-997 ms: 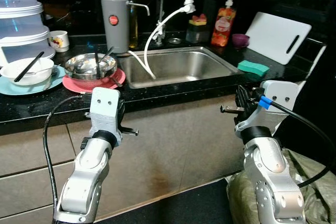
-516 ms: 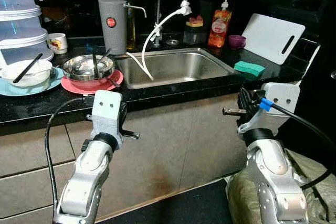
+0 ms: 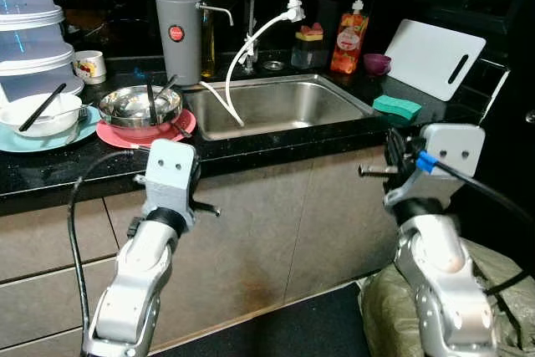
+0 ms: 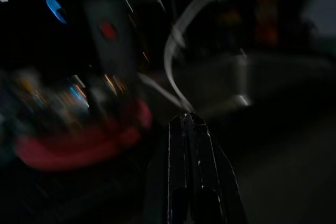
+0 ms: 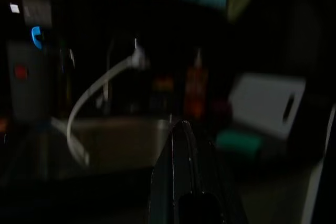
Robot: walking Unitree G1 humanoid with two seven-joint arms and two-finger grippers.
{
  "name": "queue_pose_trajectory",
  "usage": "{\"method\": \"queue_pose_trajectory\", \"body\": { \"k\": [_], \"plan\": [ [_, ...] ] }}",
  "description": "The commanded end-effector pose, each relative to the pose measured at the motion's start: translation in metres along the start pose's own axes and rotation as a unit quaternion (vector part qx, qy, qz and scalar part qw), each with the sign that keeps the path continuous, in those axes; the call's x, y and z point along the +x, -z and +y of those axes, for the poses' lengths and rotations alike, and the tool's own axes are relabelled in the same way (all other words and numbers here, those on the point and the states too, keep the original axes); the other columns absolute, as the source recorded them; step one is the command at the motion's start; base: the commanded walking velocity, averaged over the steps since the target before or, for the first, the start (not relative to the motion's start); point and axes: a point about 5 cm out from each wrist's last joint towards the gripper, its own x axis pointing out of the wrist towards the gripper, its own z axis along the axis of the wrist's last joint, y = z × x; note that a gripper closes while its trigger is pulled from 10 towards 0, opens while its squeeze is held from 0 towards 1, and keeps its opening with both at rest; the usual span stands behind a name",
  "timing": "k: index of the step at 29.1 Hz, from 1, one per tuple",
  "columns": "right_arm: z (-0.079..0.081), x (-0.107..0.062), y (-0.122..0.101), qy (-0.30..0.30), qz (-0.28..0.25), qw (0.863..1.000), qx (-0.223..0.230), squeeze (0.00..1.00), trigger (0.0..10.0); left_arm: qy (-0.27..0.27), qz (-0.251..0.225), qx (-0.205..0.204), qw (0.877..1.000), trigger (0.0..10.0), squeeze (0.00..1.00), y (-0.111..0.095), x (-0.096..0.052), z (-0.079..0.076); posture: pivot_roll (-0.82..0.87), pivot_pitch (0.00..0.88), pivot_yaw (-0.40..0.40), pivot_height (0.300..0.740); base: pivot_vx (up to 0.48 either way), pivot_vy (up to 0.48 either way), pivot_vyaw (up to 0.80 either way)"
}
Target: Kitchen organization
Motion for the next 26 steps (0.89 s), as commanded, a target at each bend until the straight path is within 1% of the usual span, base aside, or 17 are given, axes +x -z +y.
{"method": "queue_pose_trajectory", "body": {
  "k": [1,7,15,17,20,26],
  "plan": [
    [-0.005,0.003,-0.015,0.008,-0.035,0.999,0.0,0.0,10.0,-0.012,-0.036,0.014,0.999,10.0,0.0,-0.014,0.003,0.007,0.0,0.096,-0.054,0.74,0.0,0.0,0.0],
    [-0.007,0.005,-0.016,0.008,-0.044,0.999,-0.005,0.0,10.0,-0.014,-0.041,0.014,0.999,10.0,0.0,-0.016,0.005,0.01,0.0,0.095,-0.054,0.74,0.0,0.0,0.0],
    [-0.007,0.003,-0.012,0.017,-0.037,0.999,-0.011,0.0,10.0,-0.01,-0.039,0.014,0.999,10.0,0.0,-0.014,0.003,0.006,-0.01,0.096,-0.055,0.74,0.0,0.0,0.0],
    [-0.006,0.003,-0.011,0.018,-0.038,0.999,-0.007,0.0,10.0,-0.009,-0.038,0.017,0.999,10.0,0.0,-0.013,0.004,0.005,-0.01,0.096,-0.055,0.74,0.0,0.0,0.0],
    [-0.006,0.003,-0.008,0.023,-0.034,0.999,0.001,0.0,10.0,0.018,-0.033,0.022,0.999,10.0,0.0,-0.011,0.003,-0.005,-0.01,0.096,-0.055,0.74,0.0,0.0,0.0],
    [-0.006,0.003,-0.006,0.019,-0.032,0.999,0.005,0.0,10.0,0.022,-0.043,0.017,0.999,10.0,0.0,-0.012,0.003,-0.007,0.0,0.093,-0.055,0.74,0.0,0.0,0.0]
  ]
}}
